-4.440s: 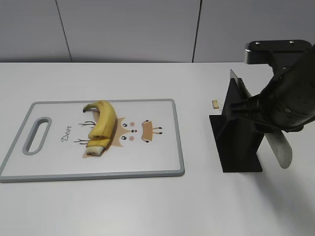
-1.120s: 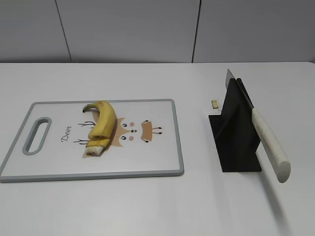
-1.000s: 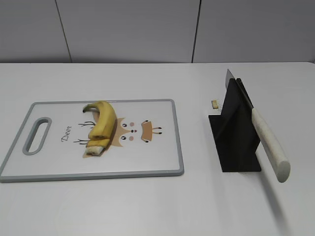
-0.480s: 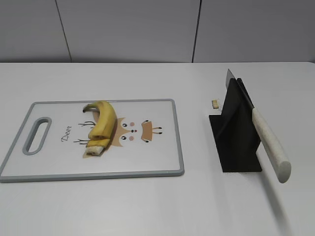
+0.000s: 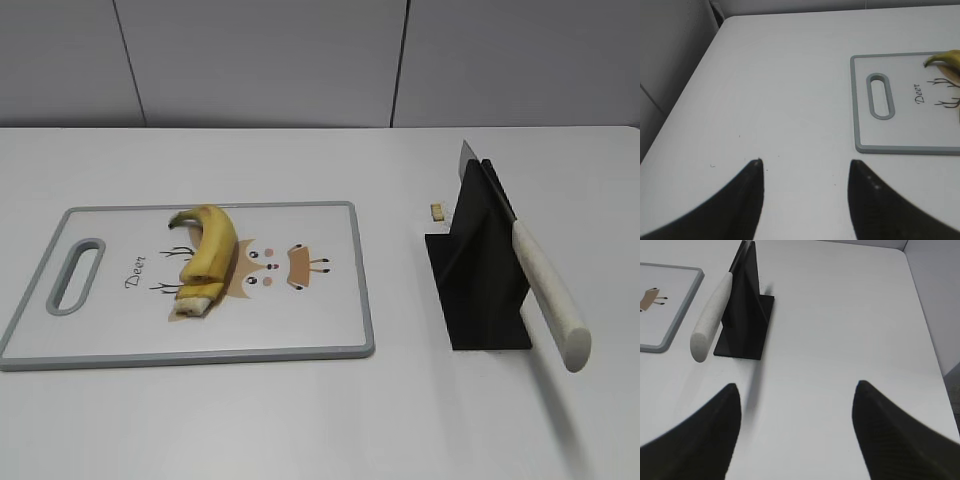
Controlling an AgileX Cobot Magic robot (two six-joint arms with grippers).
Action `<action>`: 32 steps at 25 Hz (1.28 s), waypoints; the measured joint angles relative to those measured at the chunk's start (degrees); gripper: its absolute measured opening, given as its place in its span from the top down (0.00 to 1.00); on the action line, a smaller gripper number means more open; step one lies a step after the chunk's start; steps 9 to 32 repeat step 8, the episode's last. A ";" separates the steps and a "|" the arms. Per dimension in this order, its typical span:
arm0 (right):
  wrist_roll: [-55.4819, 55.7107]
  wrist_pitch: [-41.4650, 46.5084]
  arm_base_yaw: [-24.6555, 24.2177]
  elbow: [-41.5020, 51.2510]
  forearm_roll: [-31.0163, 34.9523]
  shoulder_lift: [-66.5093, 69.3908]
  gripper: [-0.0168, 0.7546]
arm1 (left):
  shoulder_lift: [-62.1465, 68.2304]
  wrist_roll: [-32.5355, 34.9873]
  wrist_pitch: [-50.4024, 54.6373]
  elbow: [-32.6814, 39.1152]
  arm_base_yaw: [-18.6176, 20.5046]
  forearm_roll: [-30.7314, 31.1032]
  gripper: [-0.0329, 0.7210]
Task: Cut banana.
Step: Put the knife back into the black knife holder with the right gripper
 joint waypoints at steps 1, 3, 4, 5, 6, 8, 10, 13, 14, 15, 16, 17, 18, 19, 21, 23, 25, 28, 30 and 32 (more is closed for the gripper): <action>0.00 0.00 0.00 0.00 0.00 0.00 0.28 | 0.00 0.00 0.00 0.00 0.00 0.00 0.28; 0.00 0.00 0.00 0.00 0.00 0.00 0.28 | 0.00 0.00 0.00 0.00 0.00 0.00 0.28; 0.00 0.00 0.00 0.00 0.00 0.00 0.28 | -0.06 0.00 0.00 0.00 0.00 0.00 0.28; 0.00 0.00 0.00 0.00 0.00 0.00 0.28 | -0.20 0.00 0.06 0.00 0.00 0.00 0.28; 0.00 -0.05 0.00 0.00 0.00 0.00 0.28 | -0.37 0.00 0.06 0.00 0.00 0.00 0.28; 0.00 -0.05 0.00 0.00 0.00 0.00 0.28 | -0.50 0.00 0.10 0.00 0.00 0.00 0.28; 0.00 -0.05 0.00 0.00 0.00 0.00 0.28 | -0.50 0.00 0.10 0.00 0.00 0.00 0.28; 0.00 -0.05 0.00 0.00 0.00 0.00 0.28 | -0.50 0.00 0.10 0.00 0.00 0.00 0.28; 0.00 -0.05 0.00 0.00 0.00 0.00 0.28 | -0.50 0.00 0.10 0.00 0.00 0.00 0.28; 0.00 -0.05 0.00 0.00 0.00 0.00 0.28 | -0.50 0.00 0.10 0.00 0.00 0.00 0.28; 0.00 -0.05 0.00 0.00 0.00 0.00 0.28 | -0.50 0.00 0.10 0.00 0.00 0.00 0.28; 0.00 -0.05 0.00 0.00 0.00 0.00 0.28 | -0.50 0.00 0.10 0.00 0.00 0.00 0.28; 0.00 -0.05 0.00 0.00 0.00 0.00 0.28 | -0.50 0.00 0.10 0.00 0.00 0.00 0.28; 0.00 -0.05 0.00 0.00 0.00 0.00 0.28 | -0.50 0.00 0.10 0.00 0.00 0.00 0.28; 0.00 -0.05 0.00 0.00 0.00 0.00 0.28 | -0.50 0.00 0.10 0.00 0.00 0.00 0.28; 0.00 -0.05 0.00 0.00 0.00 0.00 0.28 | -0.50 0.00 0.10 0.00 0.00 0.00 0.28; 0.00 -0.05 0.00 0.00 0.00 0.00 0.28 | -0.50 0.00 0.10 0.00 0.00 0.00 0.28; 0.00 -0.05 0.00 0.00 0.00 0.00 0.28 | -0.50 0.00 0.10 0.00 0.00 0.00 0.28; 0.00 -0.05 0.00 0.00 0.00 0.00 0.28 | -0.50 0.00 0.10 0.00 0.00 0.00 0.28; 0.00 -0.05 0.00 0.00 0.00 0.00 0.28 | -0.50 0.00 0.10 0.00 0.00 0.00 0.28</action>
